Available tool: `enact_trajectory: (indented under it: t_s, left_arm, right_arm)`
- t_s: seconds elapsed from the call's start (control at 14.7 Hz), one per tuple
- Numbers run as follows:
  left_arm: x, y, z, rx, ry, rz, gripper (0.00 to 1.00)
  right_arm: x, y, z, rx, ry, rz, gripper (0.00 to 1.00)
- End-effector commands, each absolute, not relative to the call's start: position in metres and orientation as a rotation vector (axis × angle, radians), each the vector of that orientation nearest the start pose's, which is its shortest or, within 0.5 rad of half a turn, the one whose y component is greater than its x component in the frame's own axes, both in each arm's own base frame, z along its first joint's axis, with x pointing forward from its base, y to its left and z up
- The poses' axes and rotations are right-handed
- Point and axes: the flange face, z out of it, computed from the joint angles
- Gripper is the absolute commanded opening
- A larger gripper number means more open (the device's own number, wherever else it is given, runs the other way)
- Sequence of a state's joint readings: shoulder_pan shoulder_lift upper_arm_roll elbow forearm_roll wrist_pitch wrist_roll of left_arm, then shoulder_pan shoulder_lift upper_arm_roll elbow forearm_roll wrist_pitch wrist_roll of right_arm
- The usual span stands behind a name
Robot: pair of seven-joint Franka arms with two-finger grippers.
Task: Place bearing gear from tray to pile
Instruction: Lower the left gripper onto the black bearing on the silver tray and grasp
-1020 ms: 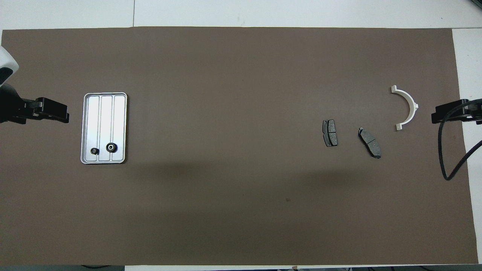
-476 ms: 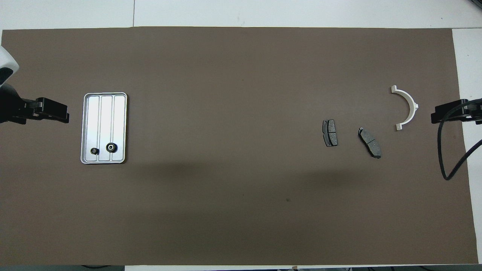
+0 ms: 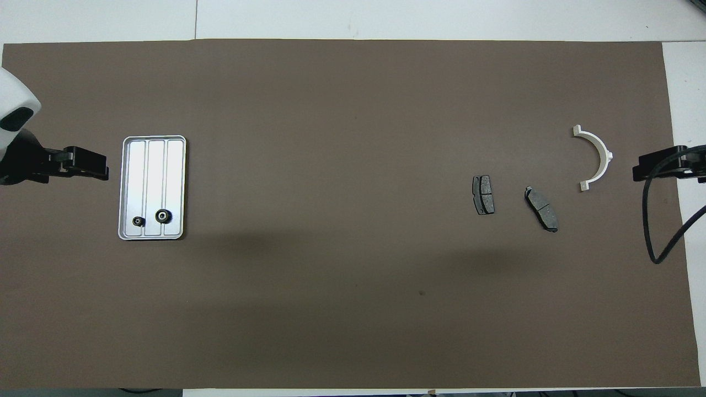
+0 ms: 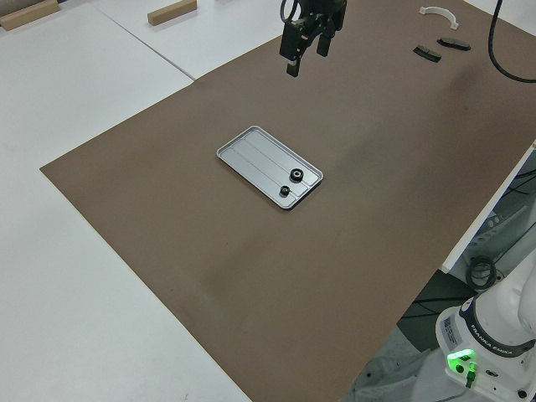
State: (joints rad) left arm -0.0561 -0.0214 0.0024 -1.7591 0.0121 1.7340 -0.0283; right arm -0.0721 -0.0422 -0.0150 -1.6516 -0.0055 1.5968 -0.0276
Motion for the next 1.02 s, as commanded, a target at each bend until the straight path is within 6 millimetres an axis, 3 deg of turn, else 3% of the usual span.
enact_trajectory:
  t_s: [0.0,0.27,0.54,0.68,0.95]
  left_arm:
    - [0.531,-0.023,0.528,-3.122,0.019,-0.047,1.00]
    - [0.529,-0.023,0.476,-3.123,-0.015,-0.030,1.00]
    - [0.522,-0.023,0.406,-3.125,-0.146,-0.084,0.99]
    - [0.523,-0.018,0.398,-3.123,-0.162,-0.067,0.79]
    - [0.527,-0.013,0.376,-3.122,-0.178,-0.055,0.75]
  right_arm:
    - [0.538,-0.055,0.609,-3.127,0.078,0.008,1.00]
    - [0.538,-0.055,0.609,-3.127,0.070,0.008,1.00]
    - [0.538,-0.053,0.610,-3.128,0.066,0.006,1.00]
    - [0.537,-0.053,0.608,-3.127,0.066,0.010,1.00]
    - [0.538,-0.052,0.608,-3.126,0.080,0.003,1.00]
